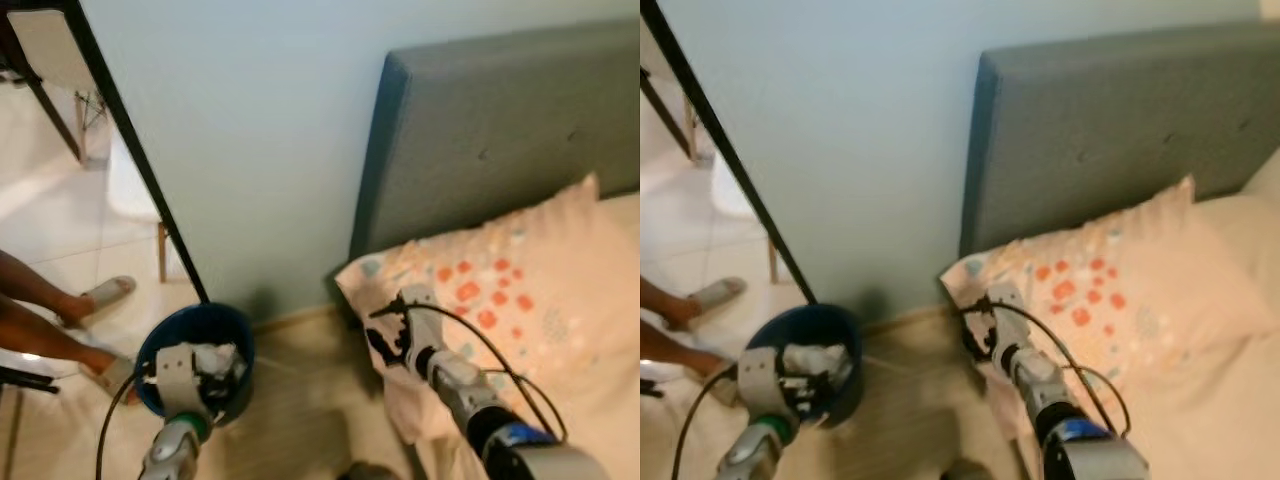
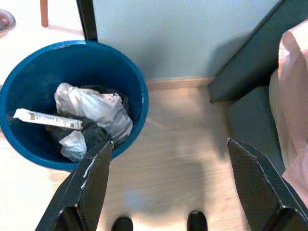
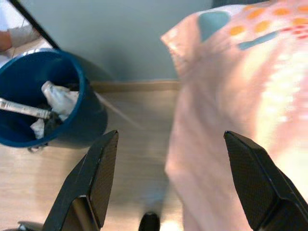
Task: Clean up the room
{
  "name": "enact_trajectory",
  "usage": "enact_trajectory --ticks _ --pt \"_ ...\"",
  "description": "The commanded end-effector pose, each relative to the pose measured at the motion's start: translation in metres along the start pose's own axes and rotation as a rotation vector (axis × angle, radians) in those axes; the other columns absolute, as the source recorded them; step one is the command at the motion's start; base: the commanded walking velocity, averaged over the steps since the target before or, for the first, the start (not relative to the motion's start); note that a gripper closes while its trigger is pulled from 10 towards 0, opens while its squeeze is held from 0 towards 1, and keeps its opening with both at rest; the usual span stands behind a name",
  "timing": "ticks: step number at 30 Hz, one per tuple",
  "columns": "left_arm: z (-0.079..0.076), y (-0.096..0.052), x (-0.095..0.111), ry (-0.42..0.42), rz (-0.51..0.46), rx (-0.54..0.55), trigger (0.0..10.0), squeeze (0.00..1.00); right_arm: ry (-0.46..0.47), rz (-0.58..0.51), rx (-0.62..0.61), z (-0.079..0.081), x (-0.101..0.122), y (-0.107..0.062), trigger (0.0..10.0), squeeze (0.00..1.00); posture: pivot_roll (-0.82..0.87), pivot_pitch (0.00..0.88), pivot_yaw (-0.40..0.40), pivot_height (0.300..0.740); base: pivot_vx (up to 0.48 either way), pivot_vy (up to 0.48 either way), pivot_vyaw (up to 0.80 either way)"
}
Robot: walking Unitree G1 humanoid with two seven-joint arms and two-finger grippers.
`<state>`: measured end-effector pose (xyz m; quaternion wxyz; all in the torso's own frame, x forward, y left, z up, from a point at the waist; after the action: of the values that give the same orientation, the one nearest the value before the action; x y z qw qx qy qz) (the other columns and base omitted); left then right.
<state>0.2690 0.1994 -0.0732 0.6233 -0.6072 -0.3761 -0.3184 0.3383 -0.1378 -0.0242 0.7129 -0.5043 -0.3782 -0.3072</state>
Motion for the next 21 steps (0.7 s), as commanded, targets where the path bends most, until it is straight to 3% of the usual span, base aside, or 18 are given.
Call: enact_trajectory --ticks 1,10,13,21 --pt "0.0041 -0.0024 -0.0056 -0.005 0.016 0.010 10.0 0.00 0.018 0.022 0.005 0.0028 -0.0078 -0.0005 10.0 0.00 -0.09 0.021 0.004 0.725 0.000 0.000 0.00" --pt "-0.0017 -0.0024 -0.0069 0.022 0.022 -0.016 10.0 0.00 0.026 0.019 0.014 0.0040 -0.0070 -0.0002 10.0 0.00 -0.09 0.021 0.002 0.725 0.000 -0.410 0.00" --pt "0.0019 -0.0014 -0.0044 -0.028 0.013 0.017 10.0 0.00 0.025 0.018 0.020 0.0052 -0.0063 0.0003 10.0 0.00 -0.09 0.021 -0.002 0.725 0.000 0.000 0.00" --pt "0.0014 -0.0008 -0.0026 -0.037 0.006 0.016 10.0 0.00 0.028 0.016 0.026 0.0055 -0.0053 0.0003 10.0 0.00 -0.10 0.021 -0.007 0.725 0.000 0.000 0.00"
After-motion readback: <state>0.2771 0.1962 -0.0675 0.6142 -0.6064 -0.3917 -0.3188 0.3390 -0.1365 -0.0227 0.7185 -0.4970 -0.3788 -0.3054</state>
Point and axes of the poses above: a point about 5 cm out from each wrist's last joint towards the gripper, its own y axis pointing out of the wrist towards the gripper, its own x axis along the axis of the wrist's last joint, z = x × y, the point moved 5 cm from there along y, pointing out of the wrist towards the gripper, and after that the axes turned 9 degrees about y, right-handed, at the moved point
